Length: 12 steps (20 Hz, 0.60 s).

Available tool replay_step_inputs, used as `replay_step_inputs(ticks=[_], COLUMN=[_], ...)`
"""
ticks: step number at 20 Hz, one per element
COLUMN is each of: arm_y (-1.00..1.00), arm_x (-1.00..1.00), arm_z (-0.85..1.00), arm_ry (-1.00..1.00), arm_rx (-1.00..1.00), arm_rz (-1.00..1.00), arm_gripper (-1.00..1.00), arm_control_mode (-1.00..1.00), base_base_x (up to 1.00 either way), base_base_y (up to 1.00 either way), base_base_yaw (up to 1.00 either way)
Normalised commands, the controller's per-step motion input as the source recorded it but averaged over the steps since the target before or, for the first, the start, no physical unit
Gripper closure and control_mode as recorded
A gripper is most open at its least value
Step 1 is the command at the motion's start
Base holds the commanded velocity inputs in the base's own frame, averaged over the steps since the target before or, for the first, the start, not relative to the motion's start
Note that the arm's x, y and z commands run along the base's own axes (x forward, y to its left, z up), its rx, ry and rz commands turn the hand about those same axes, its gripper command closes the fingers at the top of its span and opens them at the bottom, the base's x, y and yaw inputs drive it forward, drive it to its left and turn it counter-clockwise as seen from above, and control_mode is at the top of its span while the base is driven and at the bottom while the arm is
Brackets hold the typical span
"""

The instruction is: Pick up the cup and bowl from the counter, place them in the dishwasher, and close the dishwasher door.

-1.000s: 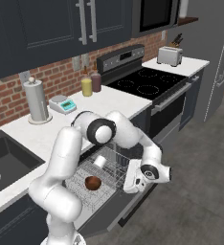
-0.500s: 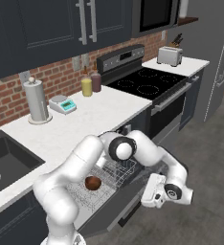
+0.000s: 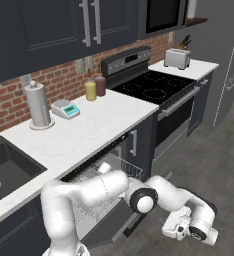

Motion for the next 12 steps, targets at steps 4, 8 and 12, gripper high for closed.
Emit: replay_step_inputs(ticks=[4,8,12], arm_y=[-0.16,0.00,0.00], arm_x=[0.02,0.28,0.54], arm_z=[-0.96,-0.99,-0.94], arm_ry=[0.00,0.00,0.00], arm_rx=[0.13,0.11,0.10], arm_rz=[-0.02,0.00,0.00], arm_gripper=[-1.00,-1.00,-1.00], arm_control_mode=[-1.00,-1.00,-1.00], base_base_x=[0.00,0.00,0.00], base_base_y=[0.00,0.00,0.00], base_base_yaw=[0.00,0.00,0.00])
